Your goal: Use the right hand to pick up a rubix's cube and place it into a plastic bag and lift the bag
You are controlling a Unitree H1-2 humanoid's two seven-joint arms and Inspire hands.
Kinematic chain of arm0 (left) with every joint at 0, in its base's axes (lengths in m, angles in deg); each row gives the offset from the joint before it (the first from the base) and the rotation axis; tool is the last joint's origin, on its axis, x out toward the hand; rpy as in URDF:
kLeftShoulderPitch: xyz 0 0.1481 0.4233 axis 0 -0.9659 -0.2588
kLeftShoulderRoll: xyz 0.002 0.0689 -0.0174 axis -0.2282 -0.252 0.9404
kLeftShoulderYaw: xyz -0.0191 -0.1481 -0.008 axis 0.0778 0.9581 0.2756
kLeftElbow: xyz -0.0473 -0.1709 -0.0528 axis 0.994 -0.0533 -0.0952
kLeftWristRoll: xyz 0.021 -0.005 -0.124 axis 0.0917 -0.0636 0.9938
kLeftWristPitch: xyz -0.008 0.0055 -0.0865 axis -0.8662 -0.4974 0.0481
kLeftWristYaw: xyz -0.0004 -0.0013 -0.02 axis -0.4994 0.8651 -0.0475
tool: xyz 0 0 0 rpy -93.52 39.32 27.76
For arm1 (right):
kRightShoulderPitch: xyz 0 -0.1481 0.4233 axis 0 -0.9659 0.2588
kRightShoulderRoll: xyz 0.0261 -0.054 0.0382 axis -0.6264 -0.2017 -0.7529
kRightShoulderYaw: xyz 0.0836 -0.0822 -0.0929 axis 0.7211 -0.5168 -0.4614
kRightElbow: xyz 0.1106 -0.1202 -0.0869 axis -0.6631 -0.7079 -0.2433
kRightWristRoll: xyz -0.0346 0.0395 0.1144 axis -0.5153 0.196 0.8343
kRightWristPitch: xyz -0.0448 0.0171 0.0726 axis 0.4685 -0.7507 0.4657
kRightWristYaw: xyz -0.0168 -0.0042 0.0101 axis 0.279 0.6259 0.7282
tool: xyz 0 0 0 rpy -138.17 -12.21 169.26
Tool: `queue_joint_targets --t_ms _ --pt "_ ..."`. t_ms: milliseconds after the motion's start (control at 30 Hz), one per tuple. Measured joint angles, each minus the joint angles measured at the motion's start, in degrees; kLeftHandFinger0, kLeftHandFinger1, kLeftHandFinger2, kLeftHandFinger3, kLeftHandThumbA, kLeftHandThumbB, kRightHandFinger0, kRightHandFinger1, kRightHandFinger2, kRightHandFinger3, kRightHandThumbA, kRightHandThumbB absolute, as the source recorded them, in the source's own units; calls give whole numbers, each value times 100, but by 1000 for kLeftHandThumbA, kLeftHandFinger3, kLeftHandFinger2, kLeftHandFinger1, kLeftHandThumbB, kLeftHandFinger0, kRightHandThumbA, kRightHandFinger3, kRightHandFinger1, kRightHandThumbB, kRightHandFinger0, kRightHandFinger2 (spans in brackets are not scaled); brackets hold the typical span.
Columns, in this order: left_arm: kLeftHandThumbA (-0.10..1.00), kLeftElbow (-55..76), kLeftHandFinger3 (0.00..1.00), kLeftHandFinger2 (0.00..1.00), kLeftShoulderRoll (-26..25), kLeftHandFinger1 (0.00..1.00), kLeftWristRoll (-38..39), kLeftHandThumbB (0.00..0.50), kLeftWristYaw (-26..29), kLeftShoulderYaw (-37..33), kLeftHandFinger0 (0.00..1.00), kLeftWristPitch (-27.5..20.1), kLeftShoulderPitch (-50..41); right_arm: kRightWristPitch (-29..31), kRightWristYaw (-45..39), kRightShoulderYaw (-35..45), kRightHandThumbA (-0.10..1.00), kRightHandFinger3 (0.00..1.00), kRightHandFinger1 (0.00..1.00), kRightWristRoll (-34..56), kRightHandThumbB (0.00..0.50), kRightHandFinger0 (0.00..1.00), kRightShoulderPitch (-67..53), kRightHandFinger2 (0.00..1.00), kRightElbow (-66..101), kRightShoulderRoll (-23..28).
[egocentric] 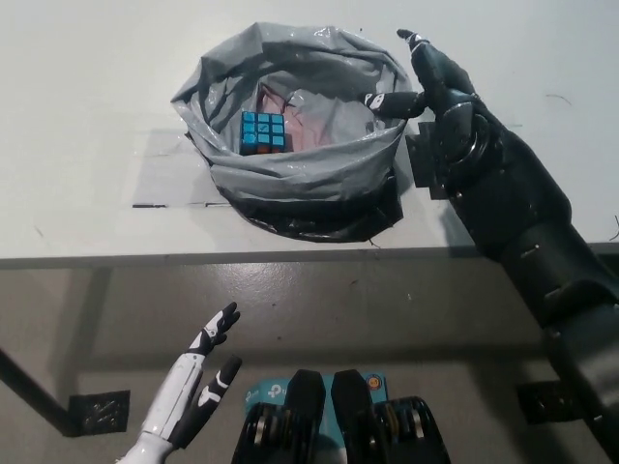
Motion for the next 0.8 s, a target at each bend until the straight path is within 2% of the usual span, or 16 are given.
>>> queue_joint_targets --t_ms 133,167,200,233,267,300,367,400,433,467,567,600,633,700,733,800 --pt "1000 0 1000 1000 -1 1000 -7 206 0 -2 1000 0 0 -174 -269 57 659 1000 1000 113 500 1000 34 1000 0 1" --pt "1000 0 1000 1000 -1 1000 -8 206 -1 -2 1000 1 0 -208 -342 102 599 1000 1000 164 468 1000 45 1000 -1 1" --pt "1000 0 1000 1000 -1 1000 -8 205 0 -3 1000 1 0 -226 -376 141 443 1000 891 197 367 512 52 1000 -3 0" --pt "1000 0 1000 1000 -1 1000 -8 205 -1 -3 1000 0 0 -276 -452 256 446 1000 613 279 377 300 71 1000 -23 -3" --pt "1000 0 1000 1000 -1 1000 -8 204 -1 -3 1000 0 0 -282 -468 283 348 1000 723 301 357 418 75 838 -29 -4" --pt "1000 0 1000 1000 -1 1000 -8 202 -1 -3 1000 0 0 -325 -506 351 236 1000 783 350 331 614 93 839 -57 -6" --pt "1000 0 1000 1000 -2 1000 -8 203 -1 -3 1000 1 0 -513 -619 517 151 1000 717 497 292 573 170 785 -200 1" --pt "1000 0 1000 1000 -2 1000 -7 204 -1 -3 1000 1 0 -572 -618 502 68 812 519 492 262 382 177 602 -205 3" --pt "1000 0 1000 1000 -2 1000 -7 203 -1 -3 1000 2 0 -595 -616 489 35 515 267 485 243 177 178 323 -203 2" --pt "1000 0 1000 1000 -2 1000 -6 203 -2 -3 1000 2 0 -630 -611 477 18 470 184 471 240 43 177 327 -198 2" --pt "1000 1 1000 1000 -2 1000 -8 199 -2 -3 1000 12 0 -690 -555 467 -10 223 221 454 218 9 178 422 -189 2" --pt "1000 1 1000 1000 -4 1000 -8 200 -2 -3 1000 12 1 -691 -519 481 -24 209 214 458 218 2 179 457 -188 2" --pt "1000 1 1000 1000 -5 1000 -7 200 -2 -3 1000 13 1 -691 -489 506 -15 191 309 464 226 64 180 545 -181 3" --pt "1000 1 1000 1000 -6 1000 -7 201 -2 -4 1000 13 2 -692 -451 544 0 242 294 475 220 54 179 536 -175 2" --pt "1000 1 1000 1000 -6 1000 -7 204 -2 -4 1000 13 2 -692 -424 563 1 421 385 481 210 136 180 591 -169 2" --pt "1000 1 1000 1000 -6 1000 -8 203 -2 -5 1000 13 5 -692 -373 640 1 403 248 520 196 15 180 484 -163 2"
